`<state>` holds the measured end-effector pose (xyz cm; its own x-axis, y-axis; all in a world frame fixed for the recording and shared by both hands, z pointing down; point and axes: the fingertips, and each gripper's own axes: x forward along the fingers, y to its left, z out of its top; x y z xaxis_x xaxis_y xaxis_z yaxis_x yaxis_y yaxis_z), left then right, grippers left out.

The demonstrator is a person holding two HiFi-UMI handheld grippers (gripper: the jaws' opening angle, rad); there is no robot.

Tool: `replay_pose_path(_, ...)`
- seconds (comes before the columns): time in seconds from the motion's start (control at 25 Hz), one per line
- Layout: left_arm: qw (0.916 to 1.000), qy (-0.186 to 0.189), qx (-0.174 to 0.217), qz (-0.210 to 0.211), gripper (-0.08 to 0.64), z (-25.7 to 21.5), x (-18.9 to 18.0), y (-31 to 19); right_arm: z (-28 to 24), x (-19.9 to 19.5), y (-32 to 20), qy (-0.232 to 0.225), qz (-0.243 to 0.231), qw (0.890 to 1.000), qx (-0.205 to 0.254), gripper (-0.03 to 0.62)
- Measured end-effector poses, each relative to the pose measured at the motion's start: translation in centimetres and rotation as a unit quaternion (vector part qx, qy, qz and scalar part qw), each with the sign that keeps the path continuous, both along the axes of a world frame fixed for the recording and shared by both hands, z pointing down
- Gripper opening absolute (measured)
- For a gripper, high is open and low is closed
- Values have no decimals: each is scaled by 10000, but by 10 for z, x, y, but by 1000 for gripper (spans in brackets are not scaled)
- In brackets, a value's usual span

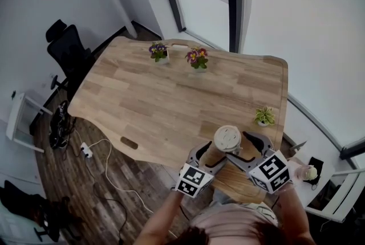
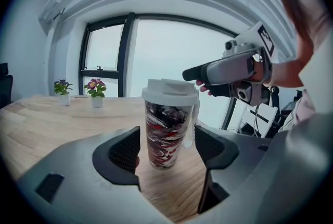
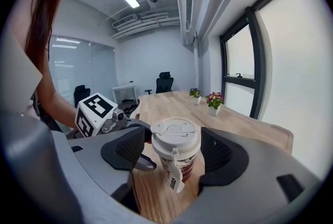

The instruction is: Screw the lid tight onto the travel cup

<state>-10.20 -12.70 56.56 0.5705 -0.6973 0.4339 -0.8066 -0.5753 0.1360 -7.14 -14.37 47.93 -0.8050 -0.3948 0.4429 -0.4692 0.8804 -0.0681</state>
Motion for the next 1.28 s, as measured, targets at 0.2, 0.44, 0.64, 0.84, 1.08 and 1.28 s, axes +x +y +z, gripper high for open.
replay_pose_path(0.2,9997,-56,-15,234,310,12,5,-10,14,-5,-6,114,-326,9994,-100,319)
replay_pose_path(0.44,9982,-49,65,593,324,19,10,-20,27,-10,-12,230,-747,9967,-215,331)
replay_pose_path(0.64,9963,34,185,836,330,19,19,-24,34,-15,-13,216,-1088,9933,-340,337)
replay_pose_path(0.84,9945,-143,364,969,331,18,25,-31,33,-18,-15,148,-1135,9930,-304,339)
replay_pose_path(1.08,9979,-139,446,438,331,17,25,-32,31,-16,-16,1,-571,9983,-143,339)
replay_pose_path(1.28,9989,-146,446,-4,331,17,23,-31,31,-17,-15,-100,-95,9999,-75,339)
